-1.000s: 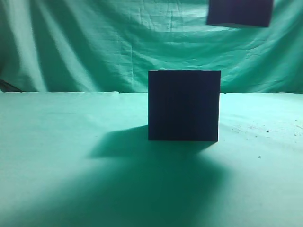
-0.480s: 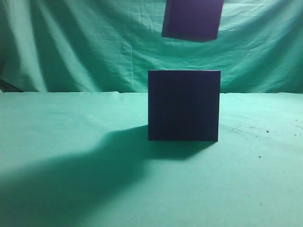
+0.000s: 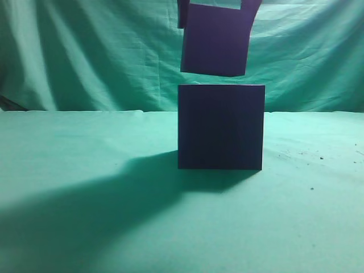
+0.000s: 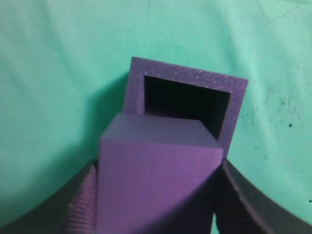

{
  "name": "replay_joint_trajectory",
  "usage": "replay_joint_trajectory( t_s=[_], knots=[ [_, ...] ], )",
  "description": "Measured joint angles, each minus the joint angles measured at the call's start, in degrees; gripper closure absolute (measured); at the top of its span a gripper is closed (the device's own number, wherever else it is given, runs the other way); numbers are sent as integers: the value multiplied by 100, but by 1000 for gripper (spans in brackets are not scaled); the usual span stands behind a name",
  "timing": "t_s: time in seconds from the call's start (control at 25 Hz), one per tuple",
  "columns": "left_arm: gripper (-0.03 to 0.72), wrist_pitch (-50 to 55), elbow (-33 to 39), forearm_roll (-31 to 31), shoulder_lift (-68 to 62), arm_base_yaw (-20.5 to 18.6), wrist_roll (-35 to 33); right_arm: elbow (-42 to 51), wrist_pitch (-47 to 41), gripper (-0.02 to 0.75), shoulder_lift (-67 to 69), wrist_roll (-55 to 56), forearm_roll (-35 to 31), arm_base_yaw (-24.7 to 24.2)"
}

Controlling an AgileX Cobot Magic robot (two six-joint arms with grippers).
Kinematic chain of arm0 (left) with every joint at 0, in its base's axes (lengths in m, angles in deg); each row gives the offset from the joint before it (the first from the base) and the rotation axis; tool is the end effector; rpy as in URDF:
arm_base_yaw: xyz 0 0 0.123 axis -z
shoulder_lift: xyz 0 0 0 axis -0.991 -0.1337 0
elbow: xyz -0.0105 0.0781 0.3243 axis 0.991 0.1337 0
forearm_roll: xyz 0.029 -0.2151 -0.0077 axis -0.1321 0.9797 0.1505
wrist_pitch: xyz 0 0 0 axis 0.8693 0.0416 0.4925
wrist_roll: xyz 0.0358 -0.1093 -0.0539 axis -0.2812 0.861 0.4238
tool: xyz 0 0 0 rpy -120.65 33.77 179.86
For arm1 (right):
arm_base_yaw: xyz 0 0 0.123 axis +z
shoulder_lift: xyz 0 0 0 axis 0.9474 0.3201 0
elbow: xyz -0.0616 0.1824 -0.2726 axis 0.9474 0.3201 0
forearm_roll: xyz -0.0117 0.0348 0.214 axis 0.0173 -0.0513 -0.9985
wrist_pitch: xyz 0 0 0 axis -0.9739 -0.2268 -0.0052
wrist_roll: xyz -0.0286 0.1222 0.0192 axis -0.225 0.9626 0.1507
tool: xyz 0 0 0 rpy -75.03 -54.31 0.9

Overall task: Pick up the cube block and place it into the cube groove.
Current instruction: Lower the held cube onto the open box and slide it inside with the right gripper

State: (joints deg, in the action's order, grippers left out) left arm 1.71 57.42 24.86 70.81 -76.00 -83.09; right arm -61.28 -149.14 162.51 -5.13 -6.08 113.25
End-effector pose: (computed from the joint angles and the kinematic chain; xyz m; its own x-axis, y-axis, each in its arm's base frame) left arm 0.0031 0.0037 0.1627 -0.2712 0.0774 -0.9594 0.0931 0.9942 0.0539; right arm 0.2544 0.2299 0.3105 -0.9676 -0.1949 -0.1606 -0.2128 0.9717 0.1027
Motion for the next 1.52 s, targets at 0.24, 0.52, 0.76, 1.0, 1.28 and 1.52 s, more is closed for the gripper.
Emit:
replay_joint_trajectory(
  t_s=[0.24,0.52,0.76,1.0,1.28,1.52],
  knots=[
    [688,0,0,0,0,0,0,0,-20,303,9,370,477,0],
    [688,0,0,0,0,0,0,-13,111,303,174,460,529,0],
    [688,0,0,0,0,0,0,-13,256,303,228,476,506,0],
    [688,0,0,0,0,0,0,-13,175,303,391,485,506,0],
    [688,0,0,0,0,0,0,-13,116,303,392,466,519,0],
    [688,0,0,0,0,0,0,-13,127,303,392,363,528,0]
  ],
)
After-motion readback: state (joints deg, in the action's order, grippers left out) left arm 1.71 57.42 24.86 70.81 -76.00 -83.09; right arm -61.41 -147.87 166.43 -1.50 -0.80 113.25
